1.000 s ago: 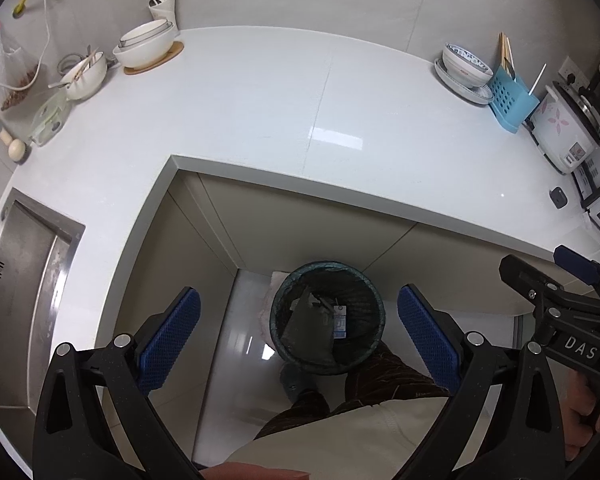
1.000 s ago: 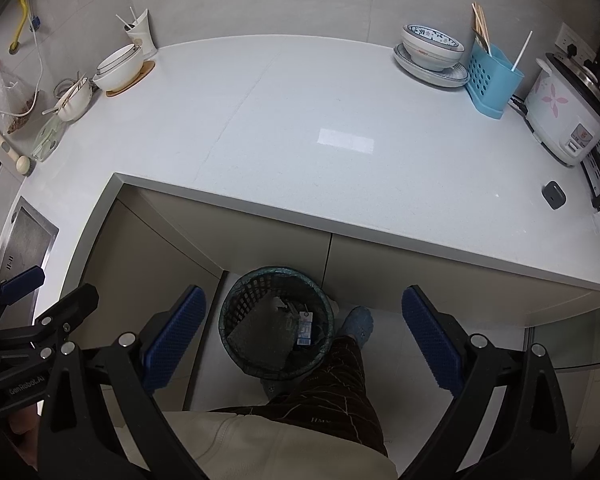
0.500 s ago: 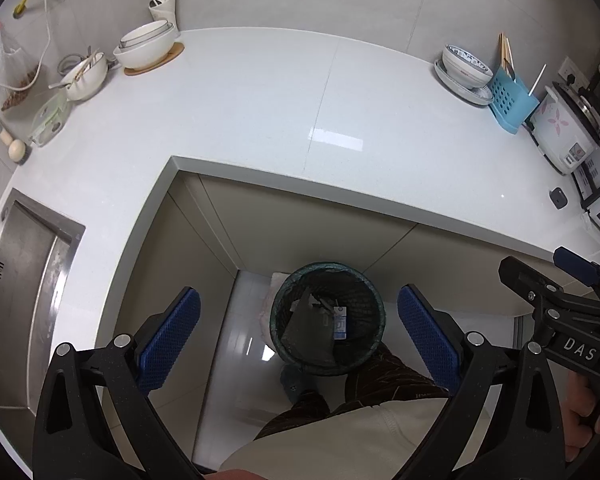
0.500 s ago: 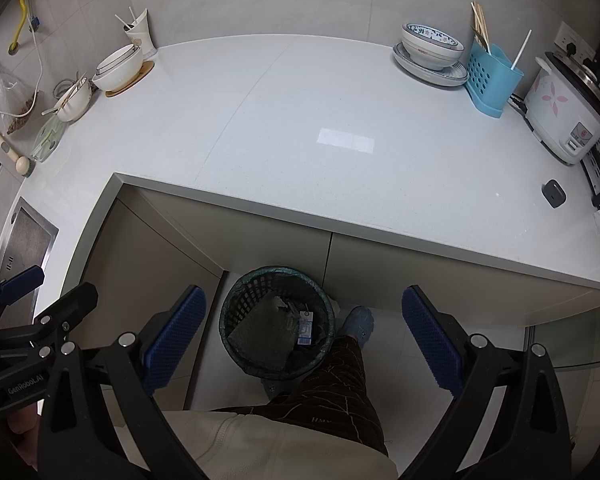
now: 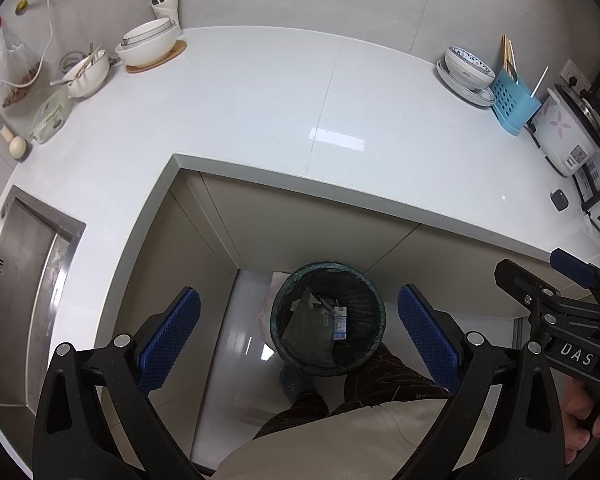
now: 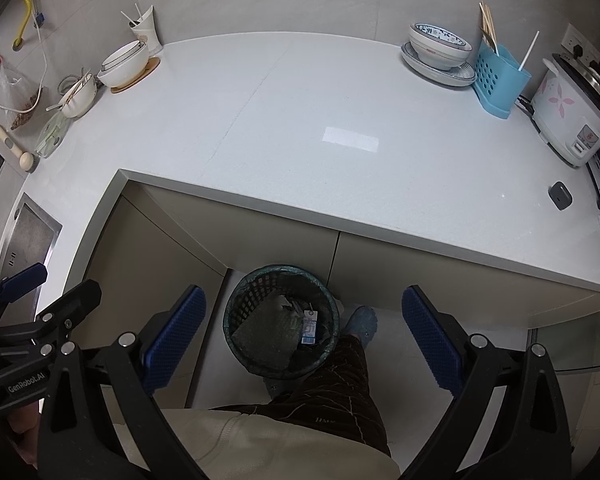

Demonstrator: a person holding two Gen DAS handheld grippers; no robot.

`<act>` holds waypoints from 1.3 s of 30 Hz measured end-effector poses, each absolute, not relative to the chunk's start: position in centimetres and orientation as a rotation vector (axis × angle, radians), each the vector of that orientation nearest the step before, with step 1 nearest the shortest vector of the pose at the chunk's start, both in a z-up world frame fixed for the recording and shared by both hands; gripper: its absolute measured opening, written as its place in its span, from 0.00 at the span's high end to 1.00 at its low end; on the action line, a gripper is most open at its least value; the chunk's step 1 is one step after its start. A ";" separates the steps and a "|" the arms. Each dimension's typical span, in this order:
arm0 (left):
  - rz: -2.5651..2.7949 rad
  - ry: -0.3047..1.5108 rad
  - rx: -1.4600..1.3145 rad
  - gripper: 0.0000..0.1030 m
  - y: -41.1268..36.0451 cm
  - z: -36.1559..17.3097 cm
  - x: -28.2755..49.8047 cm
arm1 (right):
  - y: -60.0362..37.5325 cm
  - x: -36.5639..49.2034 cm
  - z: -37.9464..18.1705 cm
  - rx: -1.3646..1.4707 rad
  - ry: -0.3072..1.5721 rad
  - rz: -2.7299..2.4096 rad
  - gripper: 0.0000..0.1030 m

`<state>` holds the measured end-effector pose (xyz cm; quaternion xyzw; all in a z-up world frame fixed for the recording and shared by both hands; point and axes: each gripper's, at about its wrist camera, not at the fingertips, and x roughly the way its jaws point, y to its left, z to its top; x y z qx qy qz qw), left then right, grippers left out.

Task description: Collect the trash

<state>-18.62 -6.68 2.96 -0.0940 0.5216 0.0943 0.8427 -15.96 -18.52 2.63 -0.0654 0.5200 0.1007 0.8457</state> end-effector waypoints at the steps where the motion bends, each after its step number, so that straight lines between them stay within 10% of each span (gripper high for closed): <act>1: 0.199 1.101 -0.197 0.06 -6.8 3.0 -18.7 | -18.6 -15.9 2.6 -0.137 1.096 0.213 0.08; 39: 0.174 1.106 -0.188 0.06 -7.4 2.8 -18.1 | -18.7 -15.9 2.6 -0.108 1.102 0.188 0.08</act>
